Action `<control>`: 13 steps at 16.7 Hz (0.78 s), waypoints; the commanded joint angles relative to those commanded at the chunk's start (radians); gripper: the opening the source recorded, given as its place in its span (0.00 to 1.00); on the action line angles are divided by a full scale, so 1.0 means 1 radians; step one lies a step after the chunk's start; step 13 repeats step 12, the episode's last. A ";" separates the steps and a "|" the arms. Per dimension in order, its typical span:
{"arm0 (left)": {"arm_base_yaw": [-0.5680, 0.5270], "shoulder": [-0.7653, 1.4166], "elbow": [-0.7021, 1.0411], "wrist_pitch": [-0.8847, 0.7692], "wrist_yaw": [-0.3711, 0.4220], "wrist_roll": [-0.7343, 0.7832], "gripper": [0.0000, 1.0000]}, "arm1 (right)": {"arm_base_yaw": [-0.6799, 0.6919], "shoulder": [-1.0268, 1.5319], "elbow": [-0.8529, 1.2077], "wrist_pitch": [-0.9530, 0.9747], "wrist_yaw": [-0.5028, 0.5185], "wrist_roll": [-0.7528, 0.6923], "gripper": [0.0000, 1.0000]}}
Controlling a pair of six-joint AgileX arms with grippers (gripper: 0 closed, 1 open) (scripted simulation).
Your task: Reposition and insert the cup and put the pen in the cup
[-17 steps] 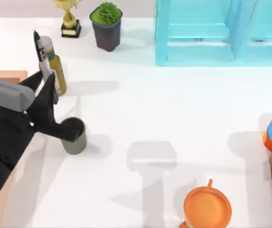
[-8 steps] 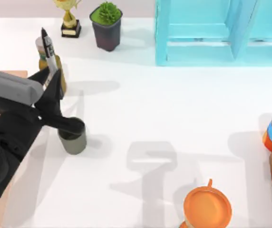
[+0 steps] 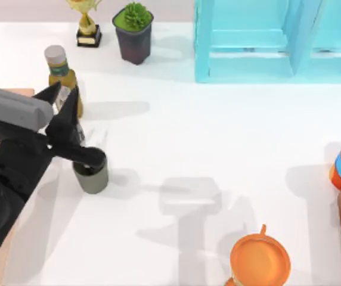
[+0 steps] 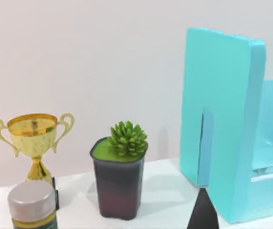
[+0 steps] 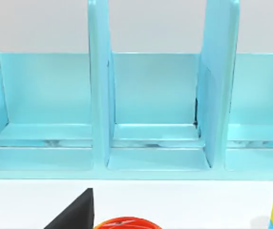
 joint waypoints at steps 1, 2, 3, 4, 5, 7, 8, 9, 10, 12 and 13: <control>0.000 0.000 0.000 0.000 0.000 0.000 0.60 | 0.000 0.000 0.000 0.000 0.000 0.000 1.00; 0.000 0.000 0.000 0.000 0.000 0.000 0.68 | 0.000 0.000 0.000 0.000 0.000 0.000 1.00; 0.000 0.000 0.000 0.000 0.000 0.000 0.75 | 0.000 0.000 0.000 0.000 0.000 0.000 1.00; 0.000 0.000 0.000 0.000 0.000 0.000 0.83 | 0.000 0.000 0.000 0.000 0.000 0.000 1.00; 0.000 0.000 0.000 0.000 0.000 0.000 0.90 | 0.000 0.000 0.000 0.000 0.000 0.000 1.00; 0.000 0.000 0.000 0.000 0.000 0.000 1.00 | 0.000 0.000 0.000 0.000 0.000 0.000 1.00; 0.000 0.000 0.000 0.000 0.000 0.000 1.00 | 0.000 0.000 0.000 0.000 0.000 0.000 1.00; 0.000 0.000 0.000 0.000 0.000 0.000 1.00 | 0.000 0.000 0.000 0.000 0.000 0.000 1.00; 0.000 0.000 0.000 0.000 0.000 0.000 1.00 | 0.000 0.000 0.000 0.000 0.000 0.000 1.00; 0.000 0.000 0.000 0.000 0.000 0.000 1.00 | 0.000 0.000 0.000 0.000 0.000 0.000 1.00; 0.000 0.000 0.000 0.000 0.000 0.000 1.00 | 0.000 0.000 0.000 0.000 0.000 0.000 1.00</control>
